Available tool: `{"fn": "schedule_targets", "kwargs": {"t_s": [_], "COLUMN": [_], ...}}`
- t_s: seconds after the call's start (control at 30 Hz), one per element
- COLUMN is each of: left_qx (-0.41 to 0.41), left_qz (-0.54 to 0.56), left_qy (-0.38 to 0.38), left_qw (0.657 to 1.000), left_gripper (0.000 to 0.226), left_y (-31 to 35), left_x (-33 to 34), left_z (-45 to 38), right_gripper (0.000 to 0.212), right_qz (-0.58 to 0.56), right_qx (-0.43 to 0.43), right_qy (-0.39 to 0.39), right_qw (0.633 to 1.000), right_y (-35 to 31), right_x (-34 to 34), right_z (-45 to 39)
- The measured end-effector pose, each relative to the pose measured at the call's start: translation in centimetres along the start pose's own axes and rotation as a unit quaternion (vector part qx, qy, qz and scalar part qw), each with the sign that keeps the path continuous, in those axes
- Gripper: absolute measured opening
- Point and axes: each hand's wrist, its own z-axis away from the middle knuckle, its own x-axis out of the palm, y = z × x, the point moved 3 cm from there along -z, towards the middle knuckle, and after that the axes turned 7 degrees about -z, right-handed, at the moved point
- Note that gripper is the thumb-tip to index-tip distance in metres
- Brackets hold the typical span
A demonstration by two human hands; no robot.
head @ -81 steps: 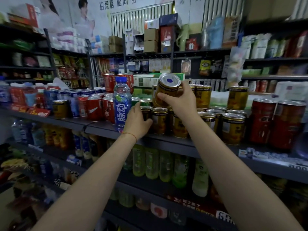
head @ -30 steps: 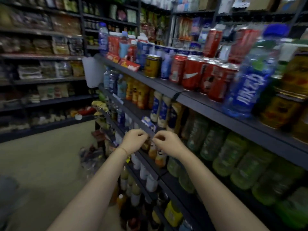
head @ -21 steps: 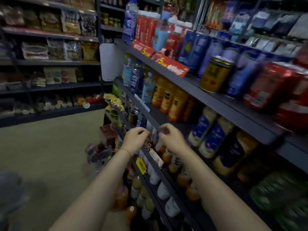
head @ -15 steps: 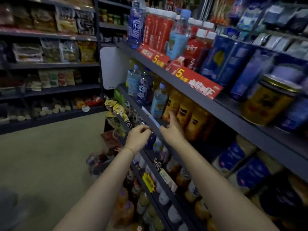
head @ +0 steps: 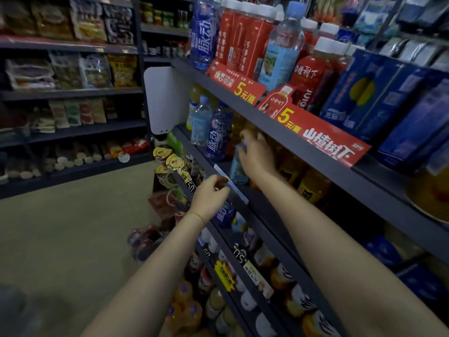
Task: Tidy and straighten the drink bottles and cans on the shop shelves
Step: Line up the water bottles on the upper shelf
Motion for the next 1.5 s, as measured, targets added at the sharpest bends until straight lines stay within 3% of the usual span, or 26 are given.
{"fn": "schedule_targets", "kwargs": {"t_s": [0.17,0.33,0.43,0.53,0.7,0.77,0.83,0.87,0.93,1.03,1.13,1.23,1.37,1.5], "left_qx": [0.025,0.099,0.15,0.175,0.112,0.057,-0.034,-0.065,-0.1,-0.1,-0.057,0.019,0.113,0.105], "left_qz": [0.003,0.029,0.0,-0.09,0.011,0.113,0.223,0.252,0.29,0.287,0.281,0.292,0.264,0.259], "left_qy": [0.029,0.07,0.094,0.082,-0.096,-0.098,-0.064,-0.046,-0.028,-0.03,-0.039,-0.094,-0.168,-0.134], "left_qw": [0.999,0.992,0.984,0.977,0.989,0.987,0.972,0.964,0.951,0.952,0.957,0.952,0.943,0.951], "left_gripper": [0.054,0.082,0.087,0.077,0.044,0.041,0.05,0.054,0.054,0.055,0.06,0.039,0.039,0.043], "left_y": [0.0,1.0,2.6,3.9,5.7,5.8,6.4,6.8,8.1,10.5,13.5,17.6,22.4,23.6], "left_x": [0.5,0.7,0.8,1.8,6.1,8.4,10.6,11.7,13.7,16.6,18.8,20.2,22.3,25.1], "left_z": [1.6,4.8,8.5,13.2,24.0,28.1,32.6,34.6,38.8,44.8,50.3,54.4,58.1,59.7], "right_gripper": [0.024,0.023,0.023,0.02,0.027,0.034,0.025,0.016,0.018,0.029,0.045,0.047,0.055,0.057], "right_qz": [-0.003,-0.026,-0.118,-0.234,-0.369,-0.395,-0.42,-0.434,-0.453,-0.447,-0.463,-0.479,-0.455,-0.386], "right_qx": [-0.027,-0.111,-0.08,-0.006,0.083,0.1,0.122,0.129,0.147,0.164,0.146,0.132,0.093,0.105], "right_qy": [-0.009,0.069,0.08,0.061,0.053,0.058,0.042,0.032,-0.01,-0.109,-0.133,-0.094,0.012,0.12], "right_qw": [1.0,0.991,0.987,0.97,0.924,0.911,0.898,0.891,0.879,0.873,0.864,0.863,0.885,0.909], "right_y": [-1.1,-2.6,-2.9,-1.6,2.3,4.2,6.3,7.3,8.9,10.0,9.8,9.9,11.4,12.9], "right_x": [-0.1,-4.2,-8.5,-11.6,-14.2,-15.3,-16.2,-16.5,-17.5,-20.0,-23.9,-28.9,-35.1,-39.6], "right_z": [5.3,11.3,15.4,19.9,28.2,32.5,37.7,40.5,46.1,52.4,56.3,58.9,62.9,68.6]}}
